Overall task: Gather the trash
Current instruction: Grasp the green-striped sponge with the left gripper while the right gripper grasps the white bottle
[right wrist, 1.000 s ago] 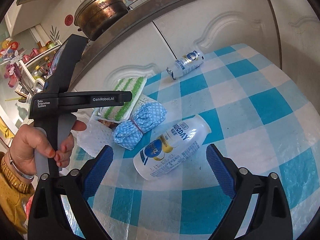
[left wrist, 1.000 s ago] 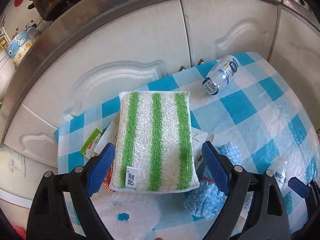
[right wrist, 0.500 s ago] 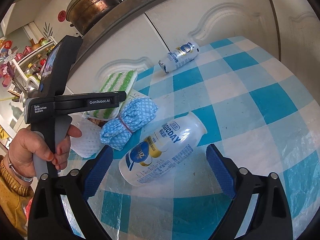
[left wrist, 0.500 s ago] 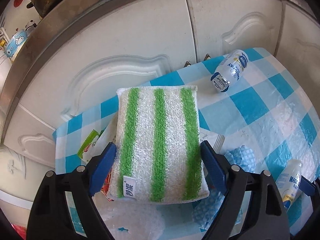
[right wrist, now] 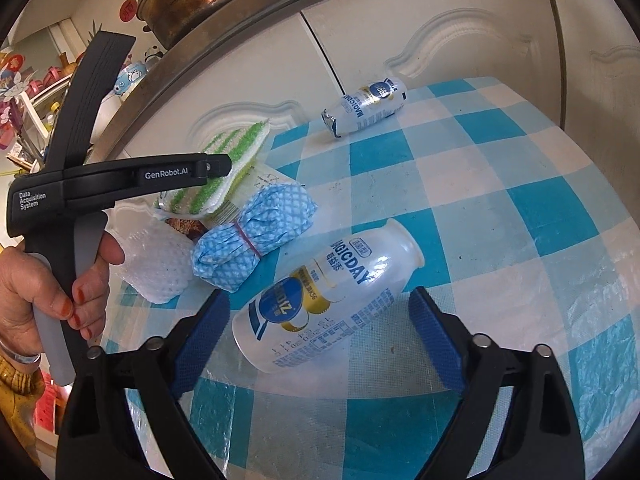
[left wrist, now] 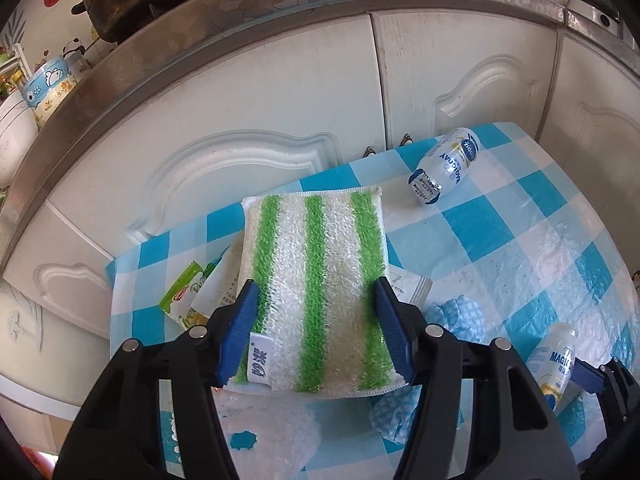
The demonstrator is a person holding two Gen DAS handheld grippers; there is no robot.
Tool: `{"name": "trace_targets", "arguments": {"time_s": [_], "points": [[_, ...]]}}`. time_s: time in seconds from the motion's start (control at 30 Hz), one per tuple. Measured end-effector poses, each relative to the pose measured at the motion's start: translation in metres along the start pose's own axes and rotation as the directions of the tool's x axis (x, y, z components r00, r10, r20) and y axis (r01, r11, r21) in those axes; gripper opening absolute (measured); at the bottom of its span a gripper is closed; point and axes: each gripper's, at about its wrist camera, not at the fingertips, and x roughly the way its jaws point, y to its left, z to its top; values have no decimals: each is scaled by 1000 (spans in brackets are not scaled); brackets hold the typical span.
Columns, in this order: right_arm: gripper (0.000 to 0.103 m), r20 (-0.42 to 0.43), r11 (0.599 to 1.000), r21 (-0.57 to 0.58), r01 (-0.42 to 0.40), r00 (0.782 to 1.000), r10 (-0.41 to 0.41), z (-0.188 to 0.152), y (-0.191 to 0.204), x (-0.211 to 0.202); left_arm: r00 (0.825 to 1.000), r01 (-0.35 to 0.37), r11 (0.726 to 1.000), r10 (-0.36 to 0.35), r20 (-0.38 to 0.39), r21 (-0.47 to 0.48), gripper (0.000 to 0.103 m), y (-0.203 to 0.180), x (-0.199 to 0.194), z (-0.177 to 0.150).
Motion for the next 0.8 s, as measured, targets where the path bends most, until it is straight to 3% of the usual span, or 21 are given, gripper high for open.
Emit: {"name": "trace_targets", "arguments": {"time_s": [0.07, 0.3, 0.33, 0.4, 0.5, 0.6, 0.8], "points": [[78, -2, 1000, -2, 10, 1000, -10, 0, 0, 0, 1000, 14, 1000, -14, -11, -25, 28, 3, -2, -1], [55, 0, 999, 22, 37, 999, -37, 1, -8, 0, 999, 45, 998, -45, -22, -43, 29, 6, -5, -9], [53, 1, 999, 27, 36, 999, -36, 1, -9, 0, 999, 44, 998, -45, -22, -48, 31, 7, -6, -9], [49, 3, 999, 40, 35, 999, -35, 1, -12, -1, 999, 46, 998, -47, -26, -39, 53, 8, -6, -9], [44, 5, 998, 60, 16, 1000, -17, 1, -16, -2, 1000, 1, 1000, -1, -13, -1, 76, 6, -9, -10], [44, 7, 998, 62, 12, 1000, -12, 1, -15, -3, 999, -33, 999, 34, -10, 37, 86, 3, -7, -7], [44, 19, 998, 64, -8, 1000, 7, 0, -15, -5, 994, -68, 995, 73, -77, 69, 86, -2, 17, -3]]}}
